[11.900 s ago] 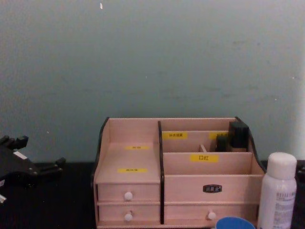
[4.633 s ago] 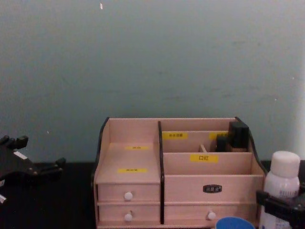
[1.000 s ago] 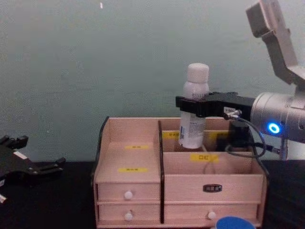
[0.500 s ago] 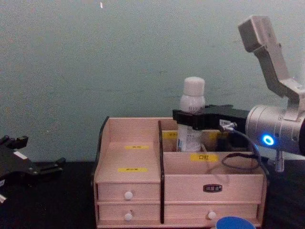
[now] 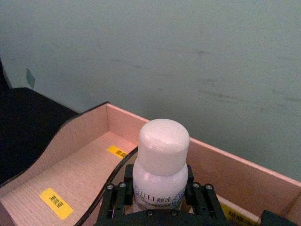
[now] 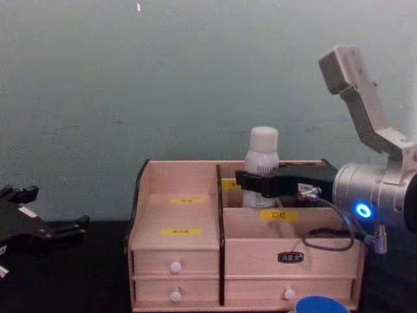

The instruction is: Pick up the facial cleanser and watermelon frost from the table and place them into the tiered storage box.

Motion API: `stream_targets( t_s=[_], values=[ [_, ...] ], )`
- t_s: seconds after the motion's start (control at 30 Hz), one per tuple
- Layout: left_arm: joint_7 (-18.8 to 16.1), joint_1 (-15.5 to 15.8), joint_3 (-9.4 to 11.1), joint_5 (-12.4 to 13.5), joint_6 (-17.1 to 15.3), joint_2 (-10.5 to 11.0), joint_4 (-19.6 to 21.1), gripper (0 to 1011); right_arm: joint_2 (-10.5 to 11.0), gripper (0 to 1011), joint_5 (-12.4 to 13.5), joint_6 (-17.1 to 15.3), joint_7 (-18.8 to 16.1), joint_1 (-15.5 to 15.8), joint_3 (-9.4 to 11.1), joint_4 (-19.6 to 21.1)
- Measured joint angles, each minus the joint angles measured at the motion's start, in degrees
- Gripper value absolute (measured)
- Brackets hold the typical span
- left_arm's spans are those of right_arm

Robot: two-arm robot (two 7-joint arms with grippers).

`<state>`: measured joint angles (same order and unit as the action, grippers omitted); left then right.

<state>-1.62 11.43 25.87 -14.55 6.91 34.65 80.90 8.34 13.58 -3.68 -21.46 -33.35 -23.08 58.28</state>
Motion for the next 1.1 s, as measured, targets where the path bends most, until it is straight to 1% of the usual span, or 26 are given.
stream_targets(
  t_s=[0.27,0.57,0.63,0.67,0.87,0.9,0.97,1.0,1.07,1.1],
  values=[
    [0.0,0.0,0.0,0.0,0.0,0.0,0.0,1001,-0.2,601,-0.87,-0.01,0.26,-0.1,-0.1,-0.61],
    [0.0,0.0,0.0,0.0,0.0,0.0,0.0,1001,-0.16,601,-0.82,-0.01,0.27,-0.07,-0.08,-0.57],
    [0.0,0.0,0.0,0.0,0.0,0.0,0.0,1001,-0.15,615,-0.78,-0.01,0.26,-0.06,-0.07,-0.56],
    [0.0,0.0,0.0,0.0,0.0,0.0,0.0,1001,-0.15,663,-0.75,-0.01,0.26,-0.06,-0.06,-0.54],
    [0.0,0.0,0.0,0.0,0.0,0.0,0.0,1001,-0.15,826,-0.67,-0.02,0.24,-0.02,-0.03,-0.51],
    [0.0,0.0,0.0,0.0,0.0,0.0,0.0,1001,-0.14,869,-0.66,-0.02,0.23,-0.02,-0.03,-0.5],
    [0.0,0.0,0.0,0.0,0.0,0.0,0.0,1001,-0.14,898,-0.63,-0.03,0.23,-0.01,-0.01,-0.49],
    [0.0,0.0,0.0,0.0,0.0,0.0,0.0,1001,-0.15,944,-0.62,-0.03,0.23,-0.01,-0.01,-0.49],
    [0.0,0.0,0.0,0.0,0.0,0.0,0.0,1001,-0.15,996,-0.6,-0.04,0.22,-0.01,0.0,-0.48],
    [0.0,0.0,0.0,0.0,0.0,0.0,0.0,1001,-0.15,1002,-0.6,-0.04,0.22,-0.01,0.0,-0.48]
  ],
)
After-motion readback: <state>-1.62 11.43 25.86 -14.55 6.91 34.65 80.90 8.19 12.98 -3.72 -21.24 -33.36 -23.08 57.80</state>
